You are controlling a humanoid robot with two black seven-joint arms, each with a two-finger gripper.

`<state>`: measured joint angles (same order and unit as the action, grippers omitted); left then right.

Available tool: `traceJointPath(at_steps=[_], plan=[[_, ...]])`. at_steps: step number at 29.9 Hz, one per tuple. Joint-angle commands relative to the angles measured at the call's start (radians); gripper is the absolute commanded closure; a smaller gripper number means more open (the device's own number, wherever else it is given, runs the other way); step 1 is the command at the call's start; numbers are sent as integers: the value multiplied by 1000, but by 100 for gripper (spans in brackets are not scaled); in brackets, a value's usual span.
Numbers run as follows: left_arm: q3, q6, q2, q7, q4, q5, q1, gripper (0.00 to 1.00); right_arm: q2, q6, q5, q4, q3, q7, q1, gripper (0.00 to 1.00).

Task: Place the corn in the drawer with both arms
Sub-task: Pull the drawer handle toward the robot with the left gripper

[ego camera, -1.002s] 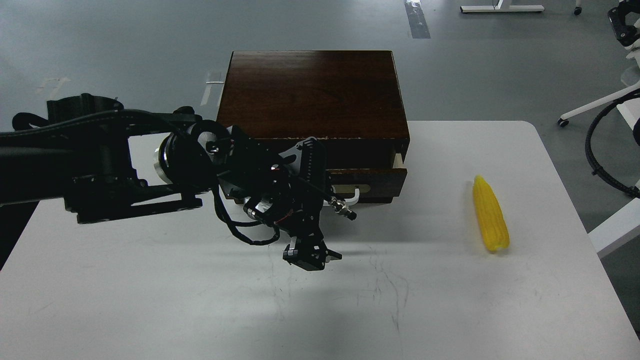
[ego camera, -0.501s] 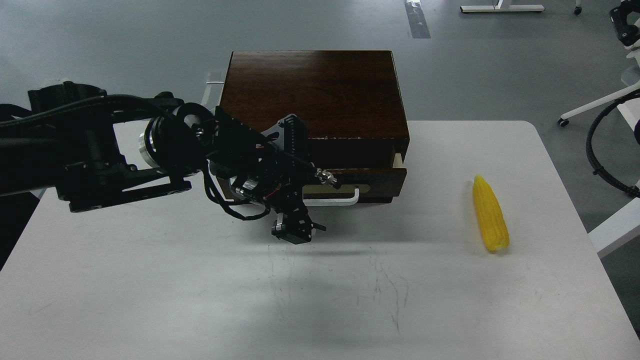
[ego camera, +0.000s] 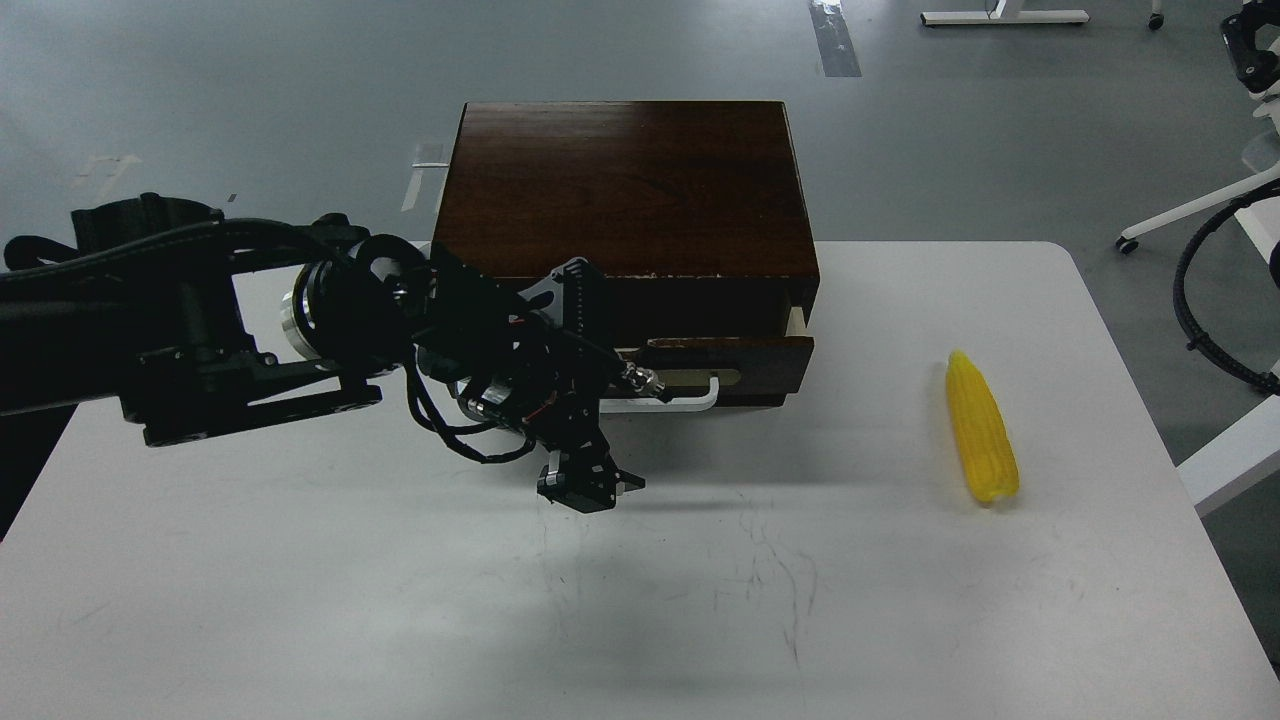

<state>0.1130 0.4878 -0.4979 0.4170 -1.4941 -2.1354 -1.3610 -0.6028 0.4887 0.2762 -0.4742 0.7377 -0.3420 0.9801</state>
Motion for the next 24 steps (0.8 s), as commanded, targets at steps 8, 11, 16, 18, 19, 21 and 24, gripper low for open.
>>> traceJointPath(at_steps=[8, 11, 16, 18, 19, 21, 24], plan=[[-1, 1, -2, -1, -5, -1, 26, 3, -6, 0, 0, 0, 0, 0, 0, 0], [-3, 1, -1, -3, -14, -4, 20, 3, -6, 0, 0, 0, 0, 0, 0, 0], [-4, 1, 2, -3, -21, -8, 11, 3, -8, 0, 0, 0, 0, 0, 3, 0], [-4, 1, 2, -3, -23, -8, 10, 3, -8, 0, 0, 0, 0, 0, 3, 0], [-4, 1, 2, -3, -23, -8, 10, 3, -9, 0, 0, 0, 0, 0, 3, 0], [-4, 1, 1, -3, -26, -8, 11, 3, -9, 0, 0, 0, 0, 0, 3, 0], [-4, 1, -2, -4, -31, -8, 11, 3, -9, 0, 0, 0, 0, 0, 3, 0]])
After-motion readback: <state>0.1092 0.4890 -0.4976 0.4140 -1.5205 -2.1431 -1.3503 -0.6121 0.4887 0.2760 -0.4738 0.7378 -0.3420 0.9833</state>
